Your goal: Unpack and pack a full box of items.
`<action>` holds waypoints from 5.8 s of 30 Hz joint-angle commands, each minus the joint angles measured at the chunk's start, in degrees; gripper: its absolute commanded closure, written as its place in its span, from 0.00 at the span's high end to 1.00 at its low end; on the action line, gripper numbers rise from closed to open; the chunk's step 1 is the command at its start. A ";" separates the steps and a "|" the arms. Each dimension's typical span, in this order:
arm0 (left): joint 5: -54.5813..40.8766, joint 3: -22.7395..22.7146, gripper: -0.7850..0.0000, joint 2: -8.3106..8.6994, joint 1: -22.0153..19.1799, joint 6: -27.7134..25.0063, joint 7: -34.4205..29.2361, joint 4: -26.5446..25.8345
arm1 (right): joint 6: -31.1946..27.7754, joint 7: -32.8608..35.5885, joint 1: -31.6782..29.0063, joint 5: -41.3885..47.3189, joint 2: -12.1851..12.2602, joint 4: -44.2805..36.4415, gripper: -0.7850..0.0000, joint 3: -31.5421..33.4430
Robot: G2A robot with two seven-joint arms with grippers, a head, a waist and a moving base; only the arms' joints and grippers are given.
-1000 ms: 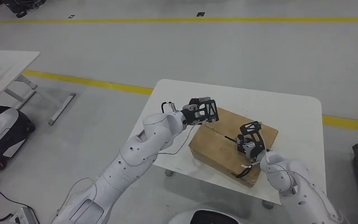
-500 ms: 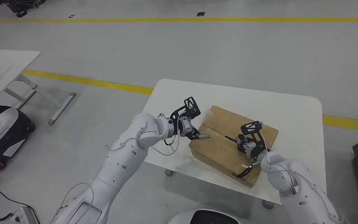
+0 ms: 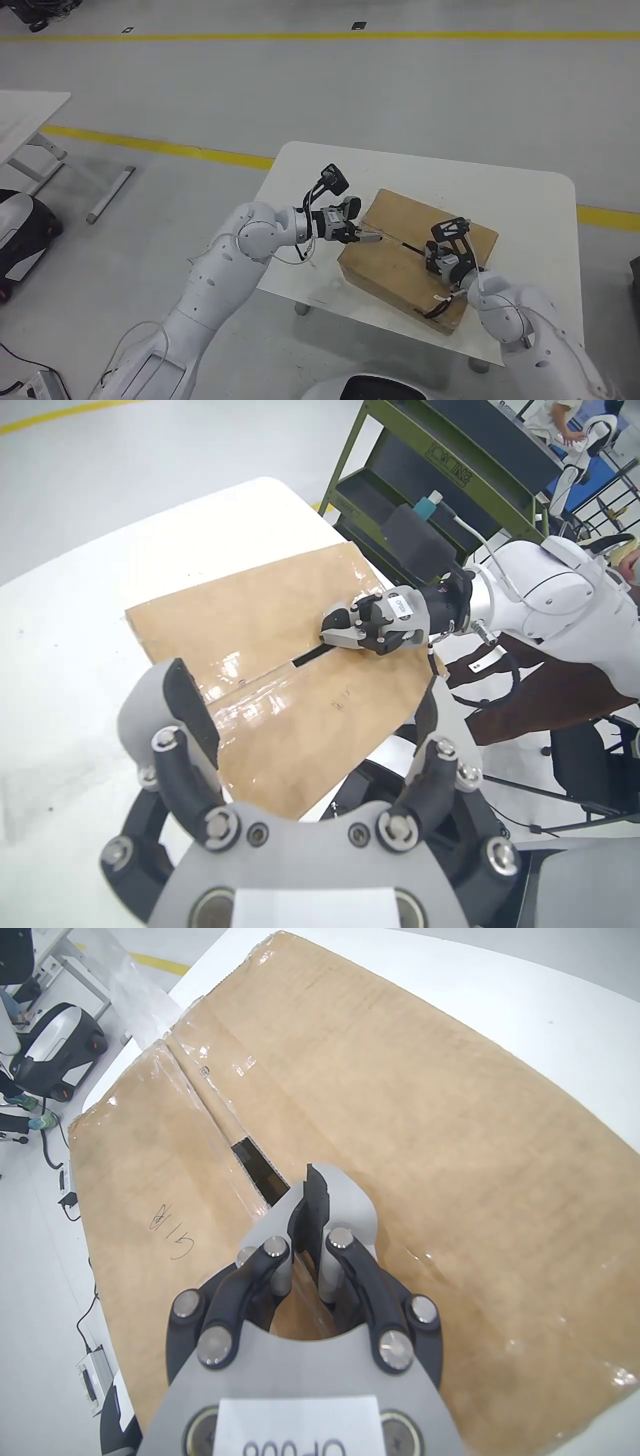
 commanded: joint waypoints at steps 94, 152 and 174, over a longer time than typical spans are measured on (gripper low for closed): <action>-66.40 6.73 0.09 -11.27 -14.65 28.82 -2.60 56.02 | -0.05 0.70 -3.36 -2.18 -0.32 -4.97 0.00 2.68; -53.70 4.60 0.37 -9.24 -6.38 13.72 -3.27 28.39 | -0.65 1.34 -5.14 -5.71 0.05 -9.89 0.00 4.60; -51.23 5.09 1.00 -8.43 -2.29 19.05 -9.82 17.30 | 1.07 3.13 -14.73 1.46 3.24 -24.43 0.00 25.25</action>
